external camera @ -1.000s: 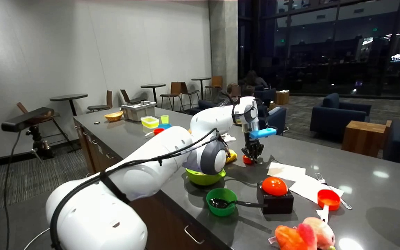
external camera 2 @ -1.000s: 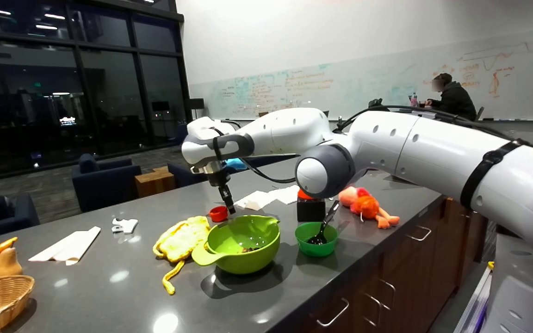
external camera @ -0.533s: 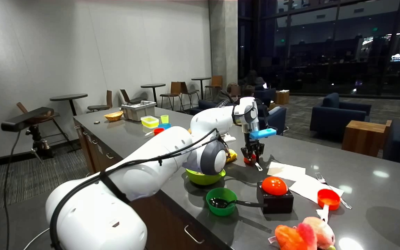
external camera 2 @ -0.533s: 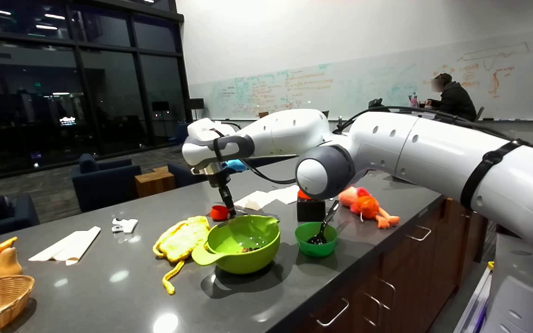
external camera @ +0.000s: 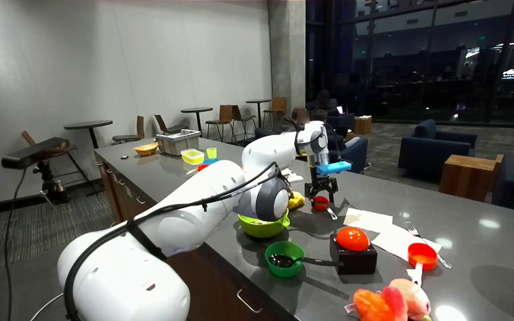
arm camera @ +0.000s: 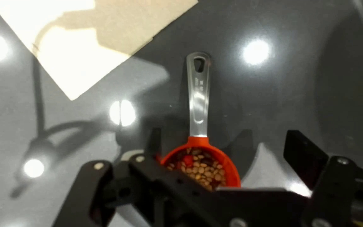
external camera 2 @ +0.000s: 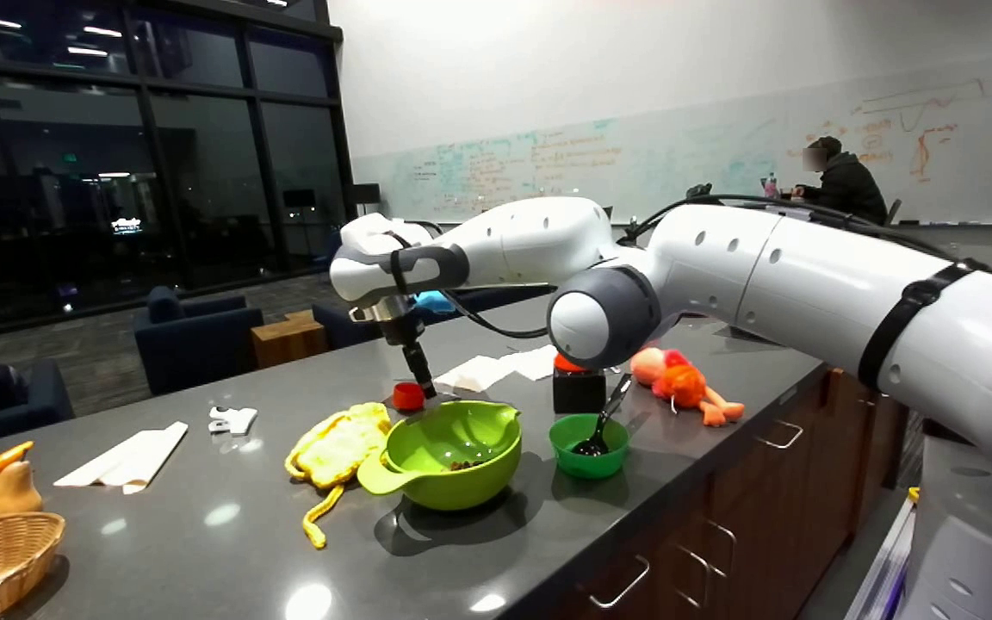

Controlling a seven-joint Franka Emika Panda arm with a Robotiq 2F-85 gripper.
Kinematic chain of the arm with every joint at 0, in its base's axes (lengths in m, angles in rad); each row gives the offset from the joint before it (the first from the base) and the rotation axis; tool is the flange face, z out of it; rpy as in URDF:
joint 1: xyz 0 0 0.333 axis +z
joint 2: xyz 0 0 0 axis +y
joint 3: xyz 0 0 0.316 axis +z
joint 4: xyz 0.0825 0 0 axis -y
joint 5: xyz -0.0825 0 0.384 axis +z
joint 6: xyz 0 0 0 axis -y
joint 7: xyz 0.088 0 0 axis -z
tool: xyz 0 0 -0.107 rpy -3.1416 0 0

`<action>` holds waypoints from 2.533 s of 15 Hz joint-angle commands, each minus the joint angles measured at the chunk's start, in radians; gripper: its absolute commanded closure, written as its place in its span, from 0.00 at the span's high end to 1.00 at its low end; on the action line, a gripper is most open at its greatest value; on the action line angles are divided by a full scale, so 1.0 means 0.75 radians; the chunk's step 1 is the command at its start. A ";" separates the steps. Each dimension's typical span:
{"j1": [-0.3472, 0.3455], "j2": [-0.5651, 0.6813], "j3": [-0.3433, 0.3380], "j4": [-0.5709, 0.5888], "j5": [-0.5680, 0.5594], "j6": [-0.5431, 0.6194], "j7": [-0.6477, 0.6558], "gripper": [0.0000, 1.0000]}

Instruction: Empty the contents of the smaller measuring cup into the green bowl

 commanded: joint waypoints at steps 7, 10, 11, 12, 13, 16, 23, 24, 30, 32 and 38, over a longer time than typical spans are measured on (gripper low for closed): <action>-0.002 -0.230 0.037 -0.012 0.103 -0.329 0.341 1.00; 0.008 -0.259 0.050 -0.004 0.157 -0.273 0.519 1.00; 0.014 -0.266 0.052 -0.005 0.169 -0.262 0.578 1.00; 0.021 -0.271 0.055 -0.009 0.178 -0.256 0.629 1.00; 0.028 -0.272 0.056 -0.011 0.183 -0.248 0.684 1.00; 0.053 -0.272 0.052 -0.019 0.177 -0.249 0.821 1.00; 0.068 -0.235 0.051 0.005 0.163 -0.254 0.825 1.00; 0.065 -0.227 0.050 0.016 0.163 -0.258 0.824 1.00; 0.044 -0.193 0.067 0.022 0.184 -0.226 0.806 1.00; 0.035 -0.172 0.075 0.025 0.194 -0.209 0.807 1.00; 0.000 -0.119 0.119 0.032 0.258 -0.143 0.812 1.00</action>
